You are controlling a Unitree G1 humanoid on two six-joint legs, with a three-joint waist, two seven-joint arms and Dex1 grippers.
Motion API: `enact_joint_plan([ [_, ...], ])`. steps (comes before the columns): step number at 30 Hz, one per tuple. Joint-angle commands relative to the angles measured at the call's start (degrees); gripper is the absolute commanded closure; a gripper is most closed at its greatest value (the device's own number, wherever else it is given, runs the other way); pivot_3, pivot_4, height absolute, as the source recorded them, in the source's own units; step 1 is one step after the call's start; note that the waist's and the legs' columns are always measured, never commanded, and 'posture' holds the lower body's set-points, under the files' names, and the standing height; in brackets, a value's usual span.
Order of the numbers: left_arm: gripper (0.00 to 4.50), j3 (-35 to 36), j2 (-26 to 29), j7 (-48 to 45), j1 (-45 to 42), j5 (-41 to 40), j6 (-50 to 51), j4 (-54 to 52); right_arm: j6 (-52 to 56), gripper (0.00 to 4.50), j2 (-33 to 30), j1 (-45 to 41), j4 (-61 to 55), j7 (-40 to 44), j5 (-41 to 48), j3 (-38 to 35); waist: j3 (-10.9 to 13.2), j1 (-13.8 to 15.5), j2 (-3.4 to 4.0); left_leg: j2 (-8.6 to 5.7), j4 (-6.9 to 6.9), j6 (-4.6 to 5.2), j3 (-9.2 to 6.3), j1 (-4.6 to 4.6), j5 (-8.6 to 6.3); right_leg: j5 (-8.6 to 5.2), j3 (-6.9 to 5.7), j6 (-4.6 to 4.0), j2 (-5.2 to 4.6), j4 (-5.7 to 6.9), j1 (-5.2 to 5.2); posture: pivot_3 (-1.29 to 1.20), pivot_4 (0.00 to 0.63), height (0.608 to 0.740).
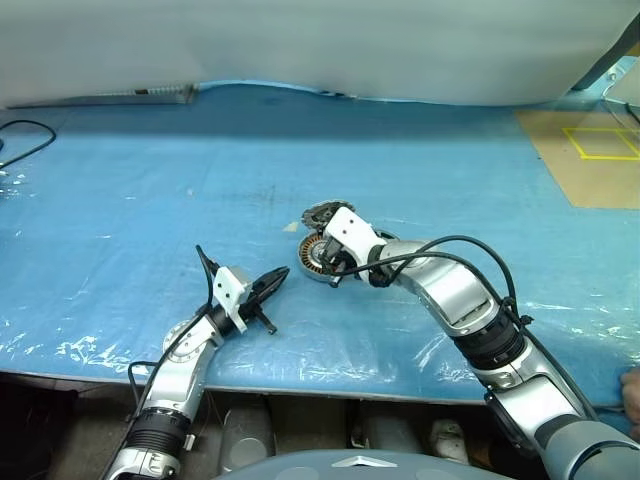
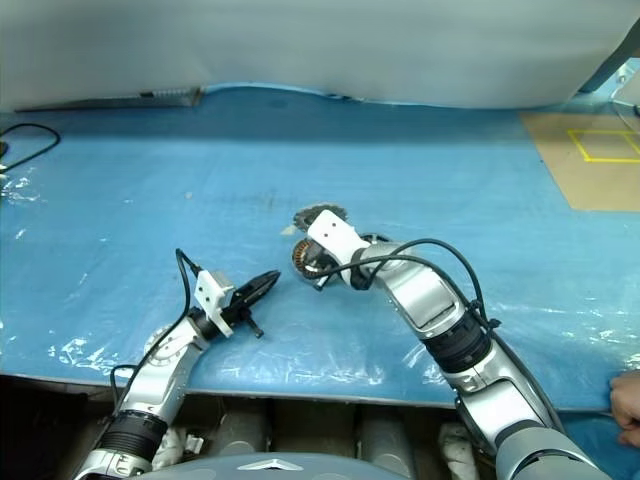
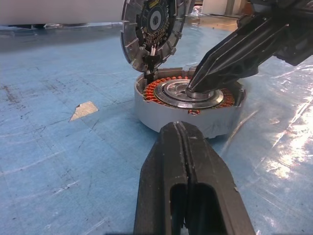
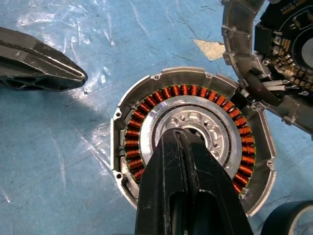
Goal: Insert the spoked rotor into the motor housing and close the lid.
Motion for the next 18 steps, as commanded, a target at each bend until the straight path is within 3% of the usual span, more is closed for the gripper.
enact_joint_plan([
  [1, 4.5, 0.1, 0.0, 0.3, -0.1, -0.2, -0.3, -2.0, -1.4, 4.47, 0.2, -0.4, 1.3, -1.2, -2.1, 0.5, 0.0, 0.0, 0.0, 0.0, 0.0, 0.0, 0.0, 0.0, 0.0, 0.0, 0.0, 0.0, 0.0, 0.01, 0.0, 0.0, 0.15, 0.74],
  [18, 4.5, 0.5, 0.3, -1.2, -0.9, -0.4, -2.2, 1.2, -4.4, 4.47, 2.4, 1.0, 1.5, 0.5, -2.1, -0.6, 0.0, 0.0, 0.0, 0.01, 0.19, 0.0, 0.0, 0.03, 0.0, -0.01, 0.06, -0.01, 0.0, 0.19, 0.01, 0.0, 0.15, 0.74],
])
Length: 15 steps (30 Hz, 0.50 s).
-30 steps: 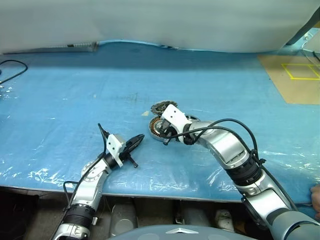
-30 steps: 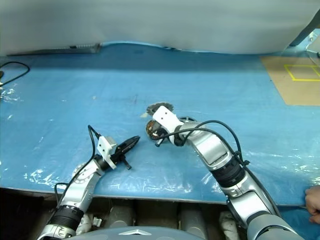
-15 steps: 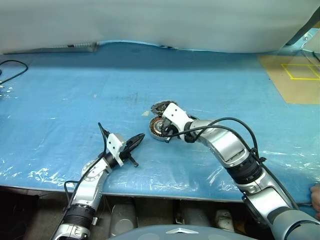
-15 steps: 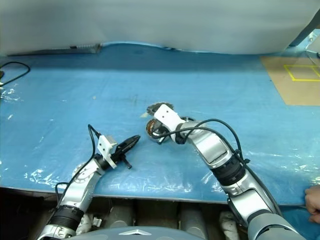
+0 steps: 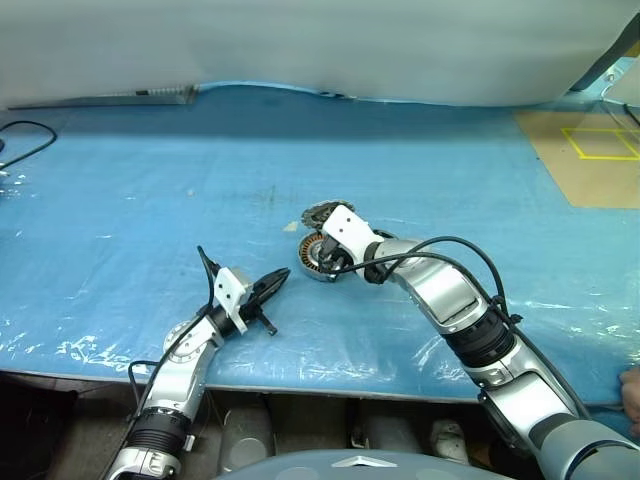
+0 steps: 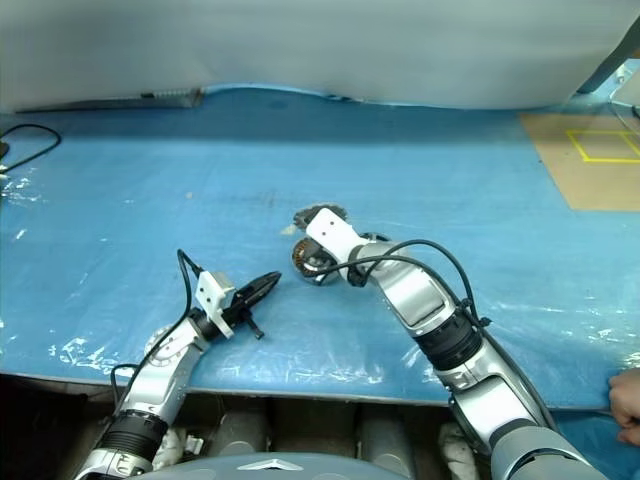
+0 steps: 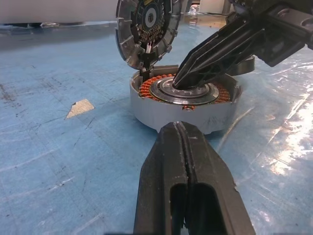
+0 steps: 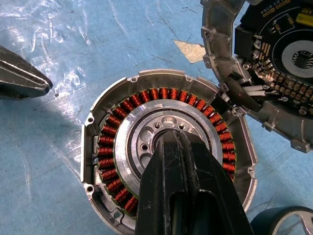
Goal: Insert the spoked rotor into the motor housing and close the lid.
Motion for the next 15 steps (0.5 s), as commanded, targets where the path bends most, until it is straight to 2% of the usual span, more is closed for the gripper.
enact_joint_plan([
  [1, 4.5, 0.6, 0.3, -0.6, -0.6, -0.5, -1.4, -0.4, -0.2, 4.47, 1.0, 1.2, -3.7, 2.8, 3.6, -2.8, 0.0, 0.0, 0.0, 0.0, 0.0, 0.0, 0.0, -0.01, 0.0, 0.0, 0.0, 0.0, 0.0, 0.0, 0.0, 0.0, 0.15, 0.74],
  [7, 4.5, 0.7, 0.5, -0.7, -0.8, -0.4, -1.1, -0.7, -0.2, 4.47, -1.8, 1.9, -9.4, 7.7, 9.8, -10.2, 0.0, 0.0, 0.0, 0.01, -0.01, 0.0, 0.0, -0.11, 0.0, 0.0, 0.0, 0.0, 0.01, 0.0, -0.12, 0.0, 0.15, 0.74],
  [14, 4.5, 0.5, 0.9, -0.9, -1.2, -0.5, -0.6, -1.0, -3.1, 4.47, -8.1, 2.7, -4.6, 6.8, 7.5, -14.0, 0.0, 0.1, 0.0, 0.0, 0.07, 0.0, 0.0, -0.1, 0.0, 0.0, 0.02, 0.0, 0.0, 0.02, -0.07, 0.0, 0.15, 0.74],
  [15, 4.5, 0.5, 0.9, -0.9, -1.2, -0.5, -0.5, -1.1, -3.5, 4.3, -8.6, 2.9, -3.3, 6.1, 7.0, -14.4, 0.0, 0.1, 0.0, 0.0, 0.07, 0.0, 0.0, -0.1, 0.0, 0.0, 0.03, 0.0, 0.0, 0.02, -0.08, 0.0, 0.15, 0.74],
])
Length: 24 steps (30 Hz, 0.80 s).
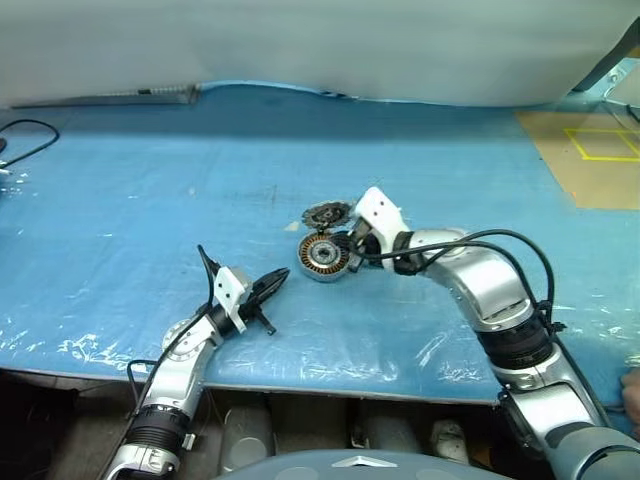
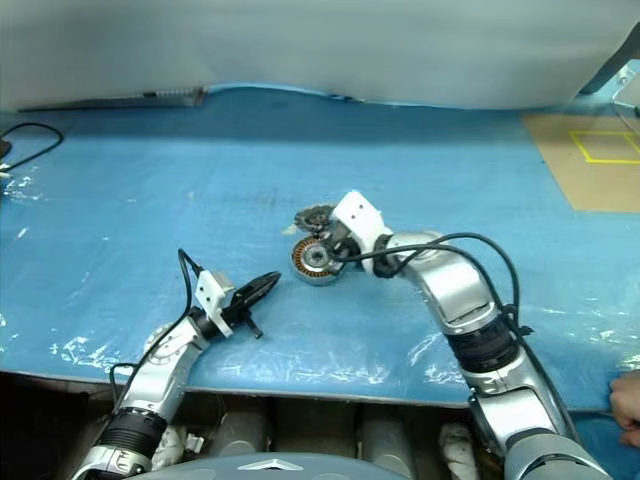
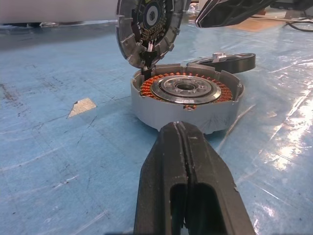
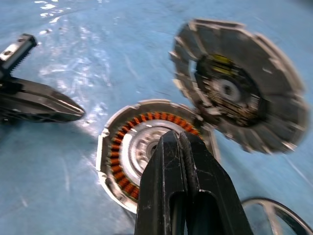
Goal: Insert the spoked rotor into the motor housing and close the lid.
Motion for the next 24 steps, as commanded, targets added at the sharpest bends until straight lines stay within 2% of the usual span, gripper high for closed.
enact_joint_plan([
  [1, 4.5, 0.4, 0.5, -0.3, -0.7, -0.5, -0.4, -1.4, -2.4, 4.1, -1.8, 0.7, 2.6, -1.9, -1.9, -2.3, 0.0, 0.0, 0.0, 0.0, 0.0, 0.0, 0.0, 0.0, 0.0, 0.0, 0.0, 0.0, 0.0, 0.0, 0.0, 0.0, 0.15, 0.74],
  [2, 4.5, 0.4, 0.5, -0.3, -0.7, -0.5, -0.3, -1.5, -2.6, 3.94, -2.2, 1.0, 3.3, -2.4, -2.3, -2.5, 0.0, 0.0, 0.0, 0.0, 0.0, 0.0, 0.0, -0.01, 0.0, 0.0, 0.0, 0.0, 0.0, 0.0, -0.01, 0.0, 0.15, 0.74],
  [6, 4.5, 0.4, 0.5, -0.4, -0.7, -0.6, -0.1, -1.8, -2.5, 2.62, -2.7, 1.5, 3.7, -3.1, -2.8, -2.7, 0.0, -0.1, 0.0, 0.0, -0.01, 0.0, 0.0, -0.02, 0.0, 0.0, 0.0, 0.0, 0.01, 0.0, -0.04, 0.0, 0.15, 0.74],
  [24, 4.5, 0.5, 0.4, 0.3, -0.3, -0.5, 0.5, -2.6, -6.6, 2.62, -5.9, 2.7, 10.0, -0.4, -4.2, -1.4, 0.0, 0.0, 0.0, 0.0, 0.0, 0.01, 0.0, -0.03, 0.0, -0.01, 0.0, -0.01, 0.01, -0.01, -0.04, 0.0, 0.15, 0.74],
])
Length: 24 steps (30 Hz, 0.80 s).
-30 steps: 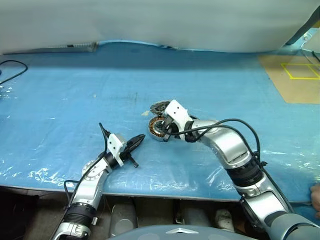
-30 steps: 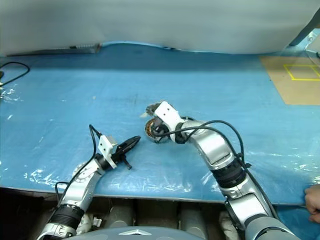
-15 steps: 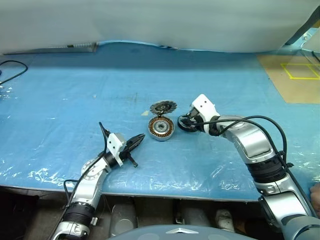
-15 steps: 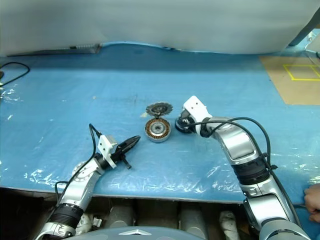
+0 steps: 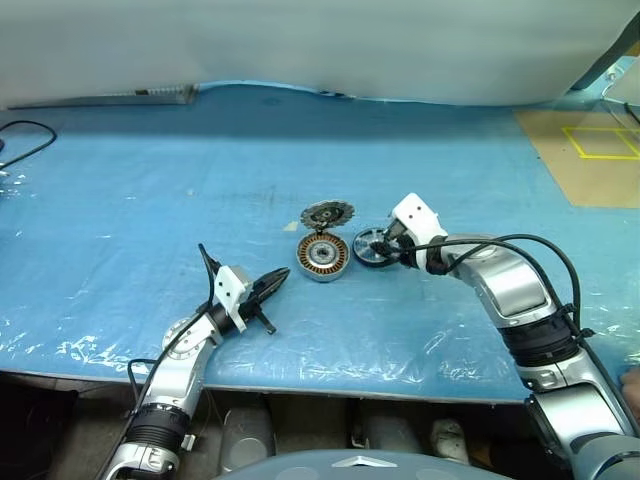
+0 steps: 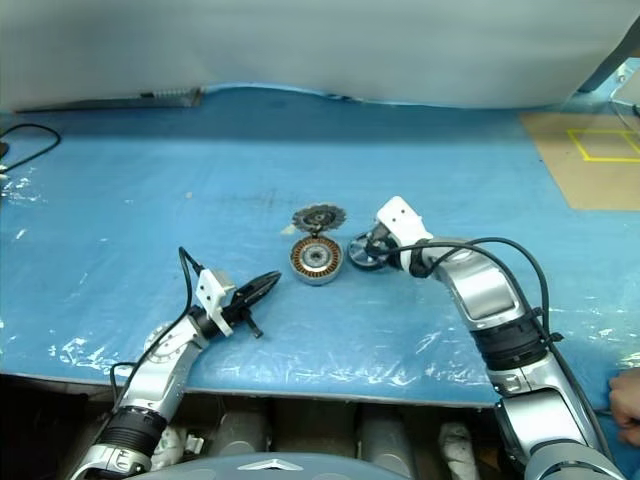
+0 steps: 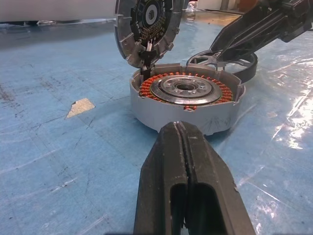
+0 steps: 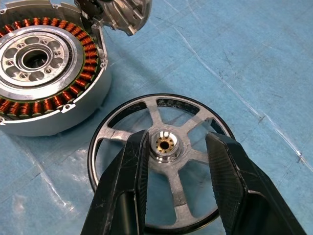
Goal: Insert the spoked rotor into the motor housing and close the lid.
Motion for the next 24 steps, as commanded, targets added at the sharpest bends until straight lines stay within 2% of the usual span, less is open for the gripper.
enact_joint_plan([
  [1, 4.5, 0.5, 0.2, 0.2, 0.0, -0.5, -0.3, -2.4, -1.7, 2.62, -1.4, 0.1, 0.9, 1.2, -1.3, 0.5, 0.0, 0.0, 0.0, 0.0, 0.0, 0.0, 0.0, 0.0, 0.0, 0.0, 0.0, 0.0, 0.0, 0.0, 0.0, 0.0, 0.15, 0.74],
  [24, 4.5, 0.3, 0.2, 0.6, 1.1, -0.2, -0.9, -2.1, -2.8, 2.62, -2.1, 1.1, -1.0, 4.7, -0.9, -0.9, 0.0, 0.0, 0.0, 0.0, -0.01, 0.01, 0.0, 0.01, -0.01, -0.01, 0.0, -0.01, 0.0, -0.03, 0.02, 0.0, 0.15, 0.74],
])
